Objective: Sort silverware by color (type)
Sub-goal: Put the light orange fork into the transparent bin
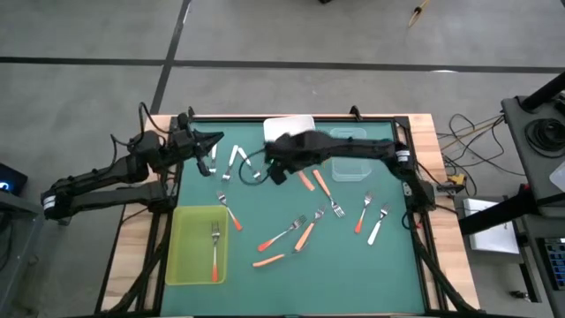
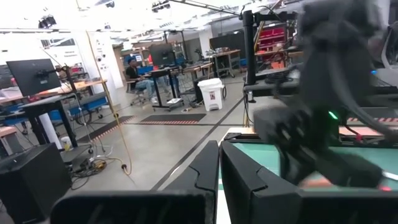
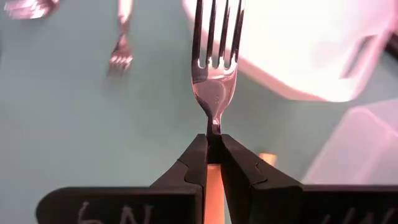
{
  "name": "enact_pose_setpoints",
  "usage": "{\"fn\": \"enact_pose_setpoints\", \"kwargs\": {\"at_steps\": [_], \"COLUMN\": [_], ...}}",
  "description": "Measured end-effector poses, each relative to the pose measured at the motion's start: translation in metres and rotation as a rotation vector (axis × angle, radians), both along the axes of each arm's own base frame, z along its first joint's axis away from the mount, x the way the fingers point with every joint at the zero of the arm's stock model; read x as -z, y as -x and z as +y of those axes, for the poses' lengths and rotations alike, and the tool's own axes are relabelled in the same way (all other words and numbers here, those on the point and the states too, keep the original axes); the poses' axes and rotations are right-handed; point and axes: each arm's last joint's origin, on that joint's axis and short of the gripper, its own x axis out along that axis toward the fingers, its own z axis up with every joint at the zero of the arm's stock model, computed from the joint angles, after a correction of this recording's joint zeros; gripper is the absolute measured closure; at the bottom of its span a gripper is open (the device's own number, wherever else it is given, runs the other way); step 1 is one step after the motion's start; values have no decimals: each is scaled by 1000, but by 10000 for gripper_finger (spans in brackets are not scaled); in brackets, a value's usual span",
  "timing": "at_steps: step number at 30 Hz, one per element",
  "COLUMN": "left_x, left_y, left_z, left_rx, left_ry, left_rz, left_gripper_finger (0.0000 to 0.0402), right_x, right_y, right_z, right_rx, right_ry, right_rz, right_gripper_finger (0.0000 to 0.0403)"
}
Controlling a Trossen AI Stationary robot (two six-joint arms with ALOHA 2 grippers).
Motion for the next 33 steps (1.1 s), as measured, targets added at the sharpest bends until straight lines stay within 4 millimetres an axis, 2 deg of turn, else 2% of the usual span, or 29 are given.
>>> {"fn": "enact_pose_setpoints", "kwargs": {"at_steps": [6,11,20,26,33], "left_x": [0,0,1,1,1], "left_y": [0,0,0,0,0], "left_z": [0,0,0,0,1], "left_rx": [0,0,0,-4,-12], "left_ry": [0,0,2,-8,-28], "left_rz": [0,0,6,9,21], "left_gripper_finger": [402,402,402,402,402], "right_x": [-33,-49,-71,-69,-48], "right_y": [37,67,113,137,156], "right_z": [-40,-70,-98,-109,-111], "right_rx": [103,217,310,352,340], "right_ry": [-53,-86,-118,-125,-147], "right_rz": [-14,6,25,39,-19], "right_gripper_finger": [384,384,384,384,384]}}
